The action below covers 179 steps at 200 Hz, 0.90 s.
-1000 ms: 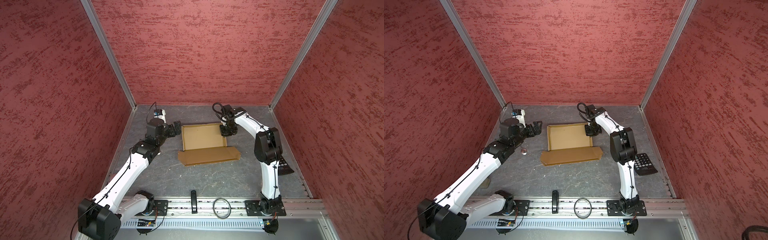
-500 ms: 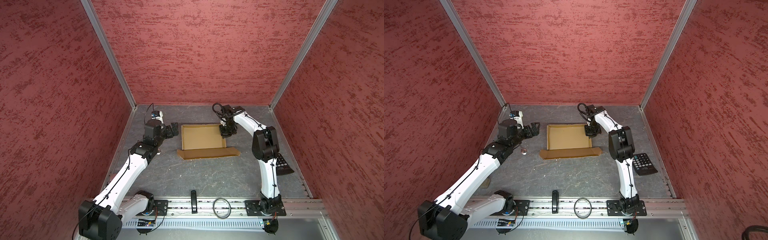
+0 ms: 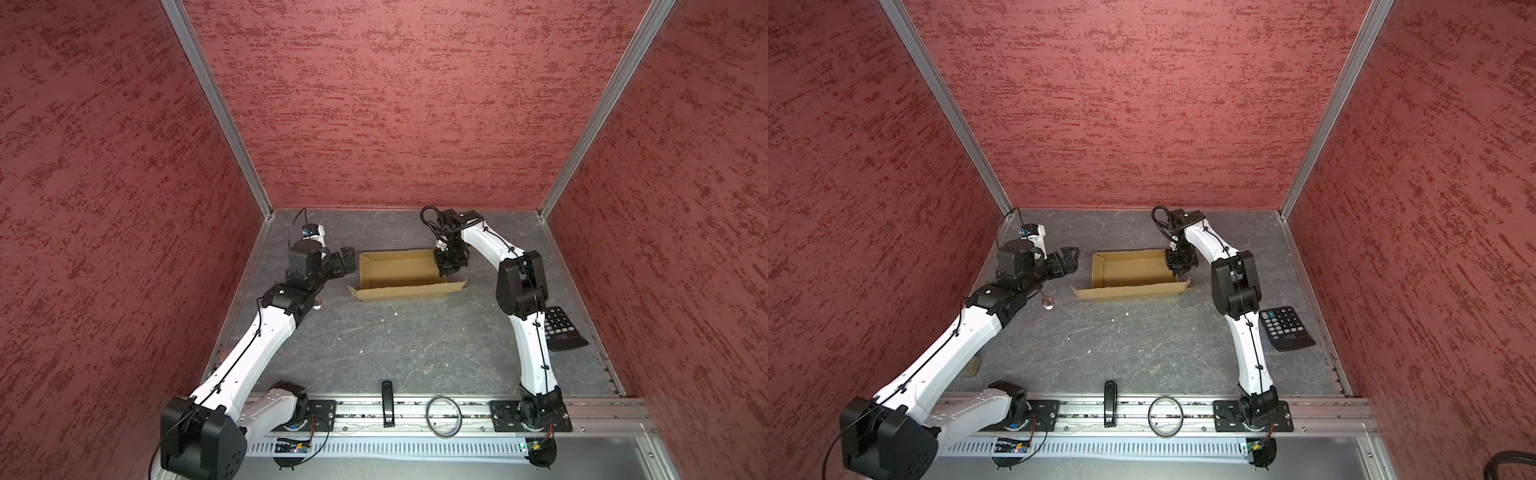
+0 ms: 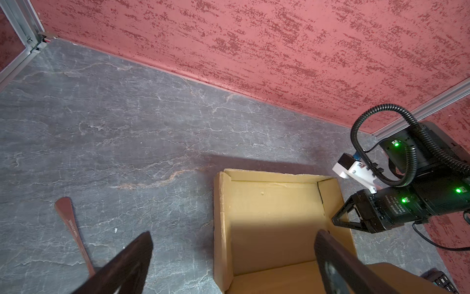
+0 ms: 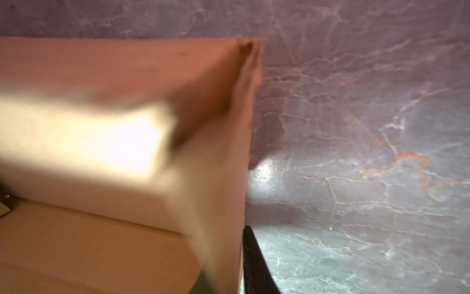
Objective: Assemble paper box
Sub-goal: Place the paper box at the center of the table.
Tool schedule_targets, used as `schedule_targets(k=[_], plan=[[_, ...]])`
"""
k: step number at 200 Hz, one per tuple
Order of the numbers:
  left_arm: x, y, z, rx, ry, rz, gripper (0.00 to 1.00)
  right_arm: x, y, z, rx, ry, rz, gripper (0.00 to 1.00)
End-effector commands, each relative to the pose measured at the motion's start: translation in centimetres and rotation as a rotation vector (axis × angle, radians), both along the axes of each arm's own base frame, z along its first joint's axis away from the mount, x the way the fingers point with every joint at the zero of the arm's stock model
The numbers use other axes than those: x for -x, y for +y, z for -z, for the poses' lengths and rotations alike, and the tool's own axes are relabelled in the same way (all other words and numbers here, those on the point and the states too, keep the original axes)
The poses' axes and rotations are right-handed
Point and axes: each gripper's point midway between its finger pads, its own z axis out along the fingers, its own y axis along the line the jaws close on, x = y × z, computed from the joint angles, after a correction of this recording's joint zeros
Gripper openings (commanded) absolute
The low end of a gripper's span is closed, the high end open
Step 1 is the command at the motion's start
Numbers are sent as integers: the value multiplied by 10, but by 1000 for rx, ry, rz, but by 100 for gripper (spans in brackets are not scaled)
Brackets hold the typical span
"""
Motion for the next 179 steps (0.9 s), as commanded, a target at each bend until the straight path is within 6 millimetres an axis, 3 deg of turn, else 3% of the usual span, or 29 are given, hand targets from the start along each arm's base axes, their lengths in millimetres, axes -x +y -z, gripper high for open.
schedule_targets(k=[1,38,106,136,179], plan=[[-2,0,0,10,-7,6,100,0,0,-9,-6,10,-1,24],[-3,3,-6,10,-14,6,100,-9,3,-27,-29,-40,11,37],[-2,5,-32,13,-21,1,100,-22,1,-72,-57,-181,30,46],[9,8,-44,20,-8,-16,100,-25,-6,-87,-48,-247,32,48],[32,5,-56,-18,38,-44,100,-38,-17,-127,-90,-439,73,49]])
